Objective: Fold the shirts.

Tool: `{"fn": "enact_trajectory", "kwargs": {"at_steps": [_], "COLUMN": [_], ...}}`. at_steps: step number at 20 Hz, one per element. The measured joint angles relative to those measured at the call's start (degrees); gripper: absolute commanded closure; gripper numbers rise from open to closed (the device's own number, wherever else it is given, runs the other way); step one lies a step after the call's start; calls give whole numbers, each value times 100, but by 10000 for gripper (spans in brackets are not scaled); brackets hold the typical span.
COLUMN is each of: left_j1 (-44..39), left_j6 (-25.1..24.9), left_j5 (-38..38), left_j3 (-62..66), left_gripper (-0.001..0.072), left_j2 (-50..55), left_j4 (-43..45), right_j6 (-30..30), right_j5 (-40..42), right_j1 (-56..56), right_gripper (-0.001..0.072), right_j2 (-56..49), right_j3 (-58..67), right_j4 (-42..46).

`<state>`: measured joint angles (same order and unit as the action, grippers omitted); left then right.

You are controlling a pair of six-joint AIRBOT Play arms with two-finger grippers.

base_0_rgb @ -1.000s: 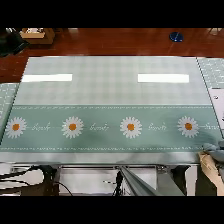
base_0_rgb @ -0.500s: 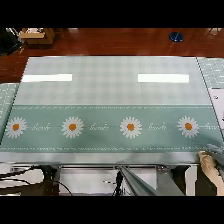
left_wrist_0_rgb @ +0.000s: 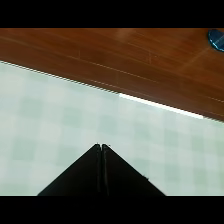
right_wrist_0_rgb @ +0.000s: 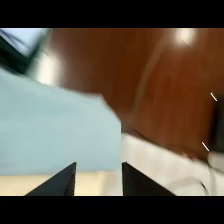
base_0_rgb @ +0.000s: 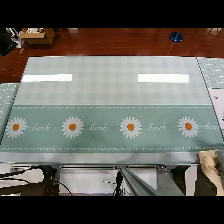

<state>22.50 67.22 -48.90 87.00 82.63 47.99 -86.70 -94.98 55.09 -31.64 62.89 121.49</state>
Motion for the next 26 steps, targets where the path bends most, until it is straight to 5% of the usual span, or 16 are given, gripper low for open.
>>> {"fn": "enact_trajectory", "kwargs": {"at_steps": [7, 8, 9, 10, 13, 16, 18, 20, 21, 26], "left_j1": [-114, -179, -267, -400, -970, -1834, -2481, -3062, -3285, -3832], "left_j6": [-507, -562, -599, -629, -682, -568, -44, 686, 966, 1840], "left_j5": [-741, -960, -1178, -1453, -2122, -2472, -2555, -2603, -2610, -2653], "left_j3": [2, 2, 2, 2, 2, 2, 2, 2, 2, 2], "left_gripper": [683, 637, 479, 241, 188, 188, 188, 116, 4, -3], "left_j2": [-2, -2, 0, 0, 7, 4, 9, 20, 28, 133], "left_j4": [-1102, -1198, -1257, -1320, -1410, -846, 361, 1775, 2358, 3812], "right_j6": [474, 564, 662, 765, 1034, 1080, 852, 557, 400, -181], "right_j5": [1552, 1620, 1661, 1670, 1637, 1727, 1873, 2000, 2061, 2533], "right_j1": [-7, -7, -9, -37, -542, -1694, -2662, -3609, -4039, -5311], "right_gripper": [341, 341, 341, 341, 341, 341, 334, 124, 124, 126], "right_j2": [-256, -350, -466, -584, -992, -1414, -1749, -2118, -2304, -2964], "right_j3": [7, 7, 7, 7, 7, 7, 7, 7, 7, 7], "right_j4": [-4352, -4905, -5440, -5862, -6677, -6660, -6120, -5442, -5088, -4068]}}
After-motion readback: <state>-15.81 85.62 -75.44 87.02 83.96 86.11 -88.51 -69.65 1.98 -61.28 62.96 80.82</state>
